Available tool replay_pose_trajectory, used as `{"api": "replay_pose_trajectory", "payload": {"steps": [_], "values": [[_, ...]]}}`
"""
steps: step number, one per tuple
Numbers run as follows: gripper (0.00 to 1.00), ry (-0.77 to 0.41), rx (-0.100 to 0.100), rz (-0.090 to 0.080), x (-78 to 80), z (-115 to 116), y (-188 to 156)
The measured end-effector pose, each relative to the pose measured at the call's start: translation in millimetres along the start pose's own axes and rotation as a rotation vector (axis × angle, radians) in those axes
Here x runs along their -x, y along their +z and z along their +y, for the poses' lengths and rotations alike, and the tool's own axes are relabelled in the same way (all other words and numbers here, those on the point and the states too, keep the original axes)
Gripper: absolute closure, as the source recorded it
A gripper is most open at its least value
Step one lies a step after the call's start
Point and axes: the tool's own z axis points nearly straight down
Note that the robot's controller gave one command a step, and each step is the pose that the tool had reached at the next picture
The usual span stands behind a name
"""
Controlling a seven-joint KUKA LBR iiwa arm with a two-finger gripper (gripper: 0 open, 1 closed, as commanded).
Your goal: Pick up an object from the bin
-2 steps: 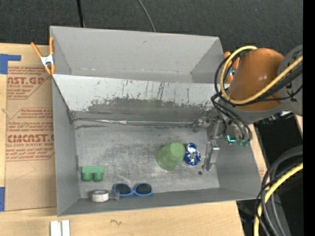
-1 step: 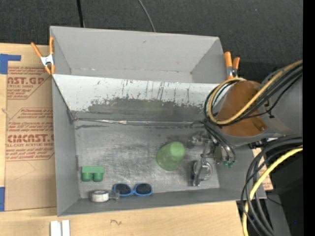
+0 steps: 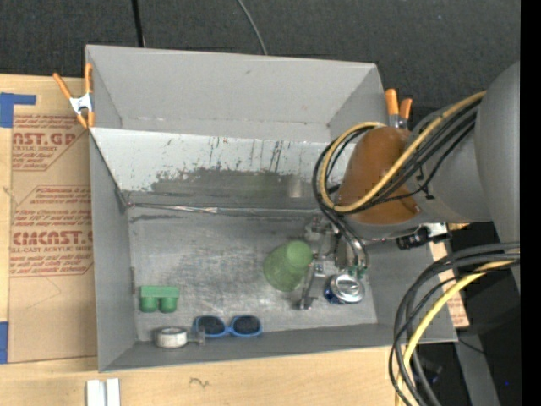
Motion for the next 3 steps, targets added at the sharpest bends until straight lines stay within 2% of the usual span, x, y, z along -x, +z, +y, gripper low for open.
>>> {"api": "replay_pose_trajectory", "payload": {"steps": [1,2,3], "values": [[1.00,0.002,0.000,-0.001,0.3,-2.1,-0.1],[1.00,0.100,0.003,0.002,12.3,55.9,-37.4],[0.00,0.103,-0.001,0.005,11.4,52.5,-35.5]]}}
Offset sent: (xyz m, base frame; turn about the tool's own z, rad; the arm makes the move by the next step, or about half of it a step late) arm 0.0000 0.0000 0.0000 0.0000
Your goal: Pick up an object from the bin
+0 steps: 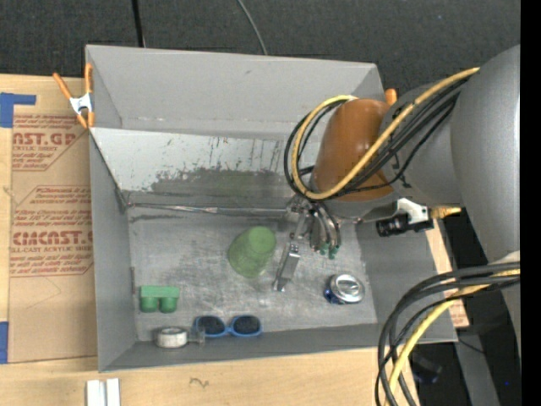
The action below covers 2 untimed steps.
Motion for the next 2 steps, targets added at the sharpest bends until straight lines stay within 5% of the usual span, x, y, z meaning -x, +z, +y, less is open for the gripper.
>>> {"api": "replay_pose_trajectory", "payload": {"steps": [1,2], "values": [[1.00,0.000,0.000,0.000,0.0,-0.2,0.0],[0.00,0.000,-0.001,0.000,0.1,-0.2,0.0]]}}
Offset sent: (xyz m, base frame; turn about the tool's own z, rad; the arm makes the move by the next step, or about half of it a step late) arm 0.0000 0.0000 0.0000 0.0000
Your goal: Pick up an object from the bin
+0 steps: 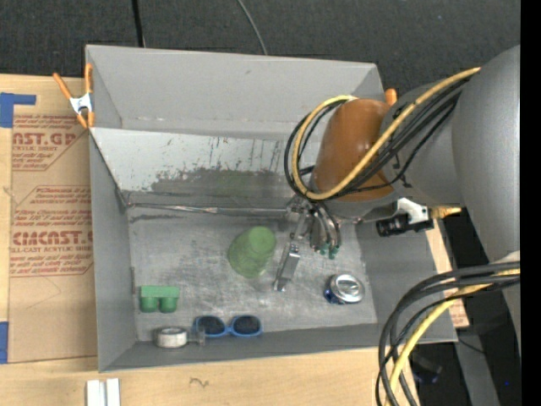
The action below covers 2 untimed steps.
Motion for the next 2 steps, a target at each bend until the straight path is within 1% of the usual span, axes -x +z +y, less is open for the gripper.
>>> {"api": "replay_pose_trajectory", "payload": {"steps": [1,2], "values": [[0.00,-0.130,-0.003,0.001,25.8,37.8,31.7],[1.00,-0.127,0.003,-0.011,26.0,40.0,34.2]]}}
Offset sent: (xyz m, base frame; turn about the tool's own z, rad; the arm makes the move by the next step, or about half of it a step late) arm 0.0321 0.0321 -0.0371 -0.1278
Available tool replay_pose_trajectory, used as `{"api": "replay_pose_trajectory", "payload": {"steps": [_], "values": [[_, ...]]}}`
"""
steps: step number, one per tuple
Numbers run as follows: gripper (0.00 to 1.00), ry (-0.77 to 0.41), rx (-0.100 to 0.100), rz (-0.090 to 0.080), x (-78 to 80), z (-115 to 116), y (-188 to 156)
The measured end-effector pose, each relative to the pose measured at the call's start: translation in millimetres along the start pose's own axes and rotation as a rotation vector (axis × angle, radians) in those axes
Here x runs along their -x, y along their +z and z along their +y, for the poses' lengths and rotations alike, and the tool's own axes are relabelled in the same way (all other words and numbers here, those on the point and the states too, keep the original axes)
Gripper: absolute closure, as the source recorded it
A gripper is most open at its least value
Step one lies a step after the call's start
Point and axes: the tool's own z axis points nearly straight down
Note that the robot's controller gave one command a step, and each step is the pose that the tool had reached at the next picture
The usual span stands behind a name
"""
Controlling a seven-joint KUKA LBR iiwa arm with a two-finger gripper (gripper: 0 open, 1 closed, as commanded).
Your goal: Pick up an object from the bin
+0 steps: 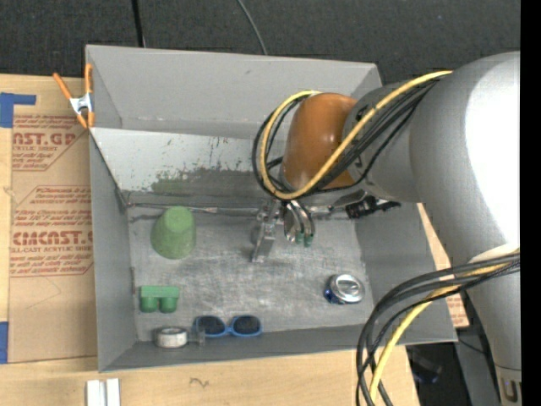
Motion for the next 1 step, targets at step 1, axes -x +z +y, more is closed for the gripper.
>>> {"api": "replay_pose_trajectory", "payload": {"steps": [1], "values": [[1.00,-0.061,0.000,0.003,-33.2,5.9,-140.7]]}}
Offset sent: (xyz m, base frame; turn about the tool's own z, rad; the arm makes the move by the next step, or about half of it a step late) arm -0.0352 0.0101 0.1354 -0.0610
